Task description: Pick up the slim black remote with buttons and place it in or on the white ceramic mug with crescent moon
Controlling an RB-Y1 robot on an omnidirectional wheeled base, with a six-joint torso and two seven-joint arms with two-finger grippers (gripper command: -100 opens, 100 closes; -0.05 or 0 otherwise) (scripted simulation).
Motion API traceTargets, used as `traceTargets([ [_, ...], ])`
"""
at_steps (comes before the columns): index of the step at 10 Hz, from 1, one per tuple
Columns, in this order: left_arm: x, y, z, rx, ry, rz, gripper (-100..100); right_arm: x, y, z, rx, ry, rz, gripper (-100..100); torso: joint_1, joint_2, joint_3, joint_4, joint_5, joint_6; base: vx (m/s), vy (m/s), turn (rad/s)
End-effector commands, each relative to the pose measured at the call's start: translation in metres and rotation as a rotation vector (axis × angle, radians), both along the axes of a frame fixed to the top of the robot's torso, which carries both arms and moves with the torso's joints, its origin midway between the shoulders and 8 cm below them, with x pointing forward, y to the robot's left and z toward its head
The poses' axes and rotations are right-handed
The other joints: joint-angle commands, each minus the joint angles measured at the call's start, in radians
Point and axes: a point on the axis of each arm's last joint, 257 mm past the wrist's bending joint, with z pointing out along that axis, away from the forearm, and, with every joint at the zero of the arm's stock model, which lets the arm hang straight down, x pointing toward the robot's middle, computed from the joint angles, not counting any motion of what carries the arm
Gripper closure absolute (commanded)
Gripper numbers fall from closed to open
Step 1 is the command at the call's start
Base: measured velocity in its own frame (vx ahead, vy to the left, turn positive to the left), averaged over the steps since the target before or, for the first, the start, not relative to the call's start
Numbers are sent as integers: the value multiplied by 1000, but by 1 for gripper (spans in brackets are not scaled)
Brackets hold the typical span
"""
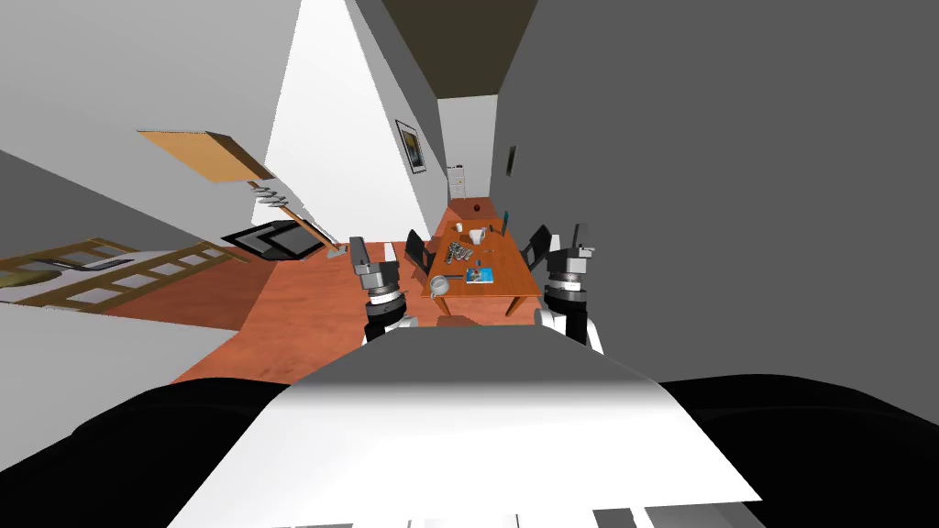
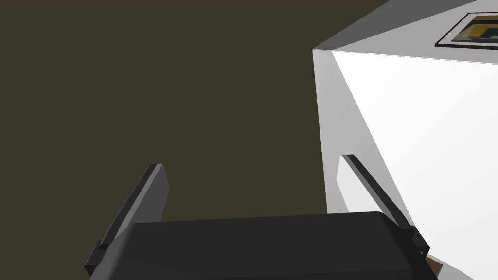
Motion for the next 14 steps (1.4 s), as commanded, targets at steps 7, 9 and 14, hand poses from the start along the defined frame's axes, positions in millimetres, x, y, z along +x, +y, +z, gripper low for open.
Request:
traceTargets([
  [7,60,4,-47,22,187,-71,-100,0,0,0,0,0,0,0,4,1,0,0,1,0,-9,44,-178],
  [9,84,10,-68,20,264,-88,-100,0,0,0,0,0,0,0,2,1,0,0,1,0,-18,36,-233],
  [14,127,28,-115,4,424,-97,-100,0,0,0,0,0,0,0,2,0,0,0,0,0,-19,32,-185],
])
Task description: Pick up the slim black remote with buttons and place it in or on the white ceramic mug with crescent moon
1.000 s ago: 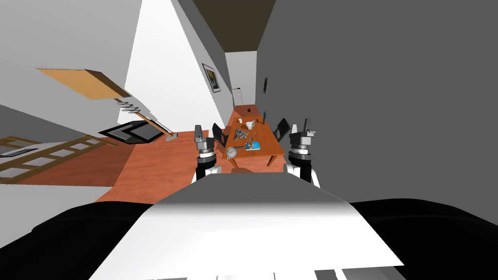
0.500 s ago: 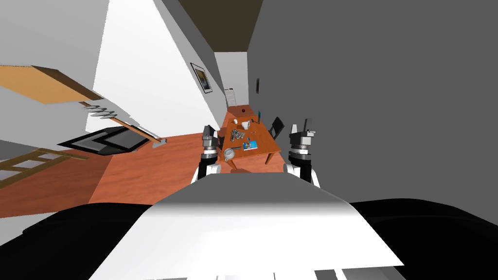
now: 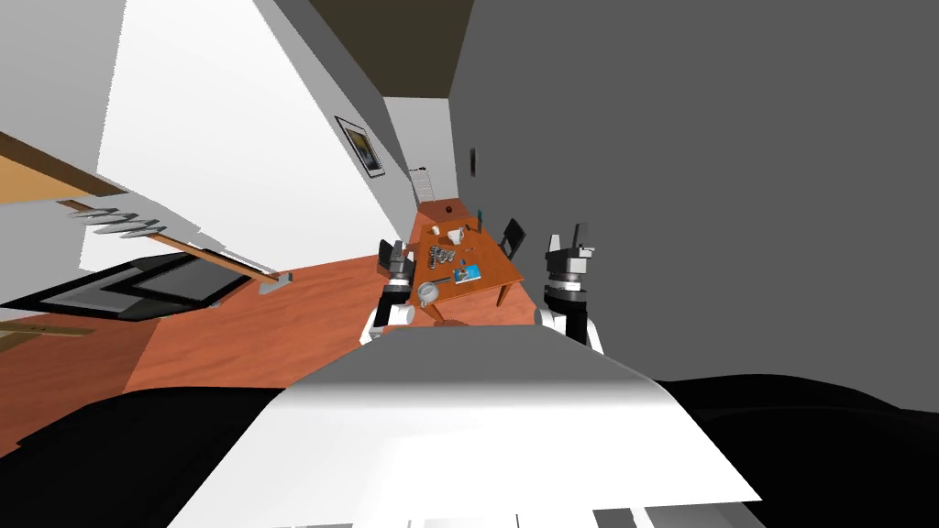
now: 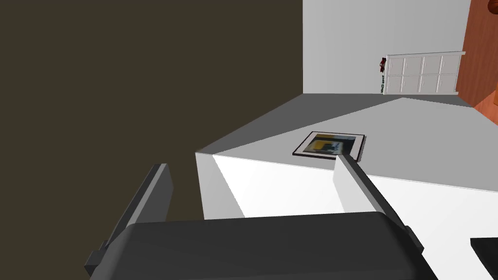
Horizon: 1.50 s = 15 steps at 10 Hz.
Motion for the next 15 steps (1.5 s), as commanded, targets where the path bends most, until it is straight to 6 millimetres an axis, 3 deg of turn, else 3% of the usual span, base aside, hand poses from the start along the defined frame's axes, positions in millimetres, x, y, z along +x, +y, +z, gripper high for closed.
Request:
traceTargets([
  [1,13,6,-21,-6,67,5,-100,0,0,0,0,0,0,0,0,0,0,0,0,0,-20,35,-115],
  [8,62,47,-90,-40,308,37,-100,0,0,0,0,0,0,0,-1,-1,-1,0,0,-1,-13,23,-170],
  [9,63,52,-106,-43,343,46,-100,0,0,0,0,0,0,0,-1,-1,-1,0,0,0,-9,27,-133],
  [10,63,53,-109,-43,348,48,-100,0,0,0,0,0,0,0,-1,-1,-1,0,0,-1,-6,12,6],
  [14,79,84,-155,-78,496,88,-100,0,0,0,0,0,0,0,-1,-1,-1,0,0,-1,-10,18,-180],
  [15,79,84,-155,-78,496,88,-100,0,0,0,0,0,0,0,-1,-1,-1,0,0,-1,-3,11,28],
])
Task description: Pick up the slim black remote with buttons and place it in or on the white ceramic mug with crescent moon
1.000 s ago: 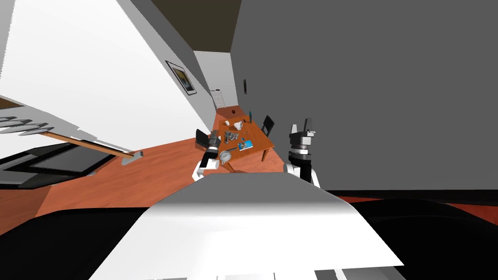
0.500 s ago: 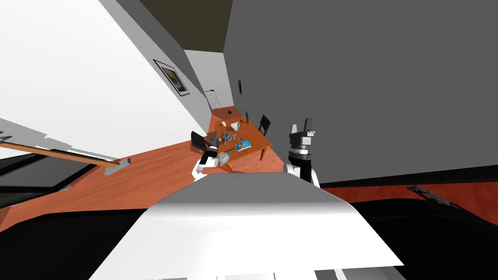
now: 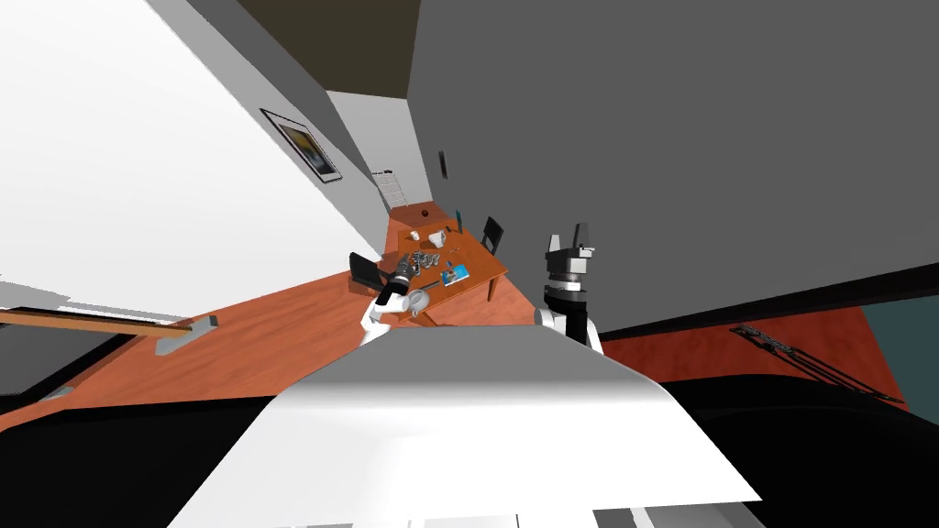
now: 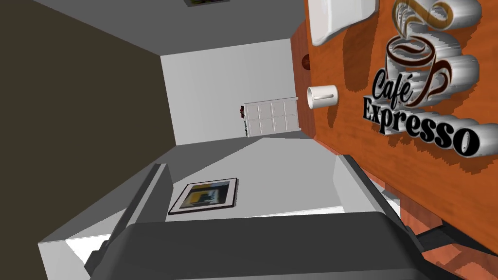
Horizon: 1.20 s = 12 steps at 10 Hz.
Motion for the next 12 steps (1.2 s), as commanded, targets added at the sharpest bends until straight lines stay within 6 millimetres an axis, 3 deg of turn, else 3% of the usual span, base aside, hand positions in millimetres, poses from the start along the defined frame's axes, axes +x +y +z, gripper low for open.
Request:
traceTargets([
  [1,10,13,-11,-17,48,16,-100,0,0,0,0,0,0,0,0,0,0,0,0,0,-7,9,-235],
  [3,8,19,-28,-20,80,28,-100,0,0,0,0,0,0,0,0,0,0,0,0,0,-5,15,-62],
  [6,17,47,-56,-63,188,76,-100,0,0,0,0,0,0,0,0,0,0,0,0,0,-7,16,-185],
  [7,12,53,-74,-68,230,90,-100,0,0,0,0,0,0,0,1,0,0,0,0,1,-7,22,-149],
  [8,17,64,-77,-90,255,109,-100,0,0,0,0,0,0,0,1,0,0,0,0,0,-7,21,-235],
  [9,11,69,-94,-96,300,122,-100,0,0,0,0,0,0,0,0,0,0,0,0,1,-6,20,-115],
  [12,7,86,-118,-127,377,160,-100,0,0,0,0,0,0,0,0,0,0,0,0,1,-6,9,-118],
])
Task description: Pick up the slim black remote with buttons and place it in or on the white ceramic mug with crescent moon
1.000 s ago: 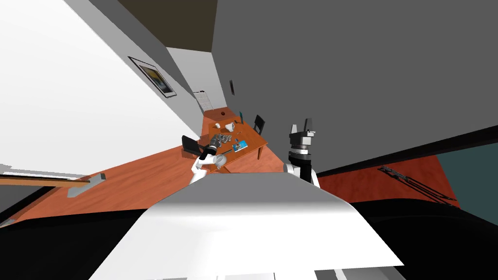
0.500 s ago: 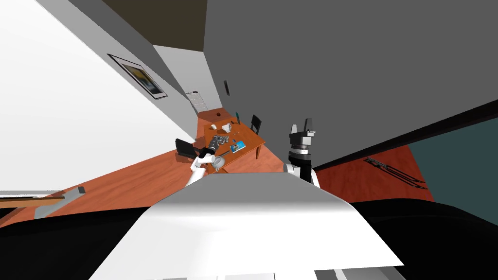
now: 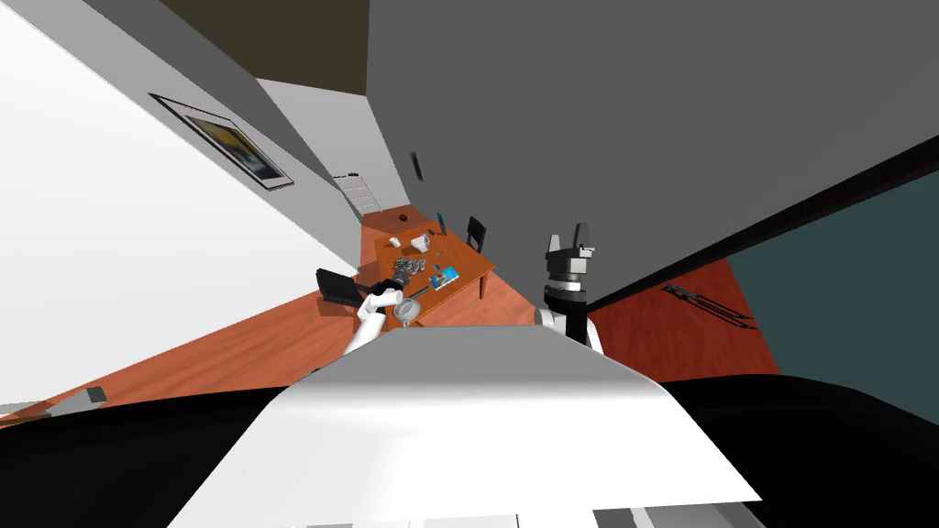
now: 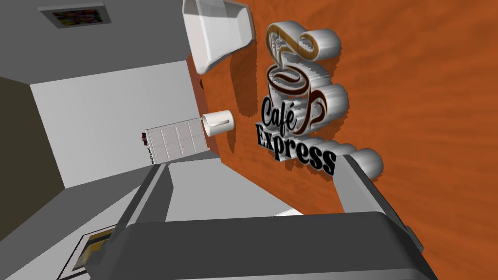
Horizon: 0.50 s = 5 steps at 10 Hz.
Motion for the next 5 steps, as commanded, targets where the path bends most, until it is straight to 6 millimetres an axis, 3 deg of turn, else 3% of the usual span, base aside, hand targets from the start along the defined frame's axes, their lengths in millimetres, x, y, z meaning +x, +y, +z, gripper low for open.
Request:
traceTargets([
  [1,3,11,-9,-30,47,30,-100,0,0,0,0,0,0,0,0,0,0,0,0,0,-9,18,-179],
  [3,-3,27,-29,-62,115,69,-100,0,0,0,0,0,0,0,0,0,0,0,0,0,-5,16,-176],
  [5,-15,33,-49,-72,165,88,-100,0,0,0,0,0,0,0,0,0,0,0,0,0,-4,11,-49],
])
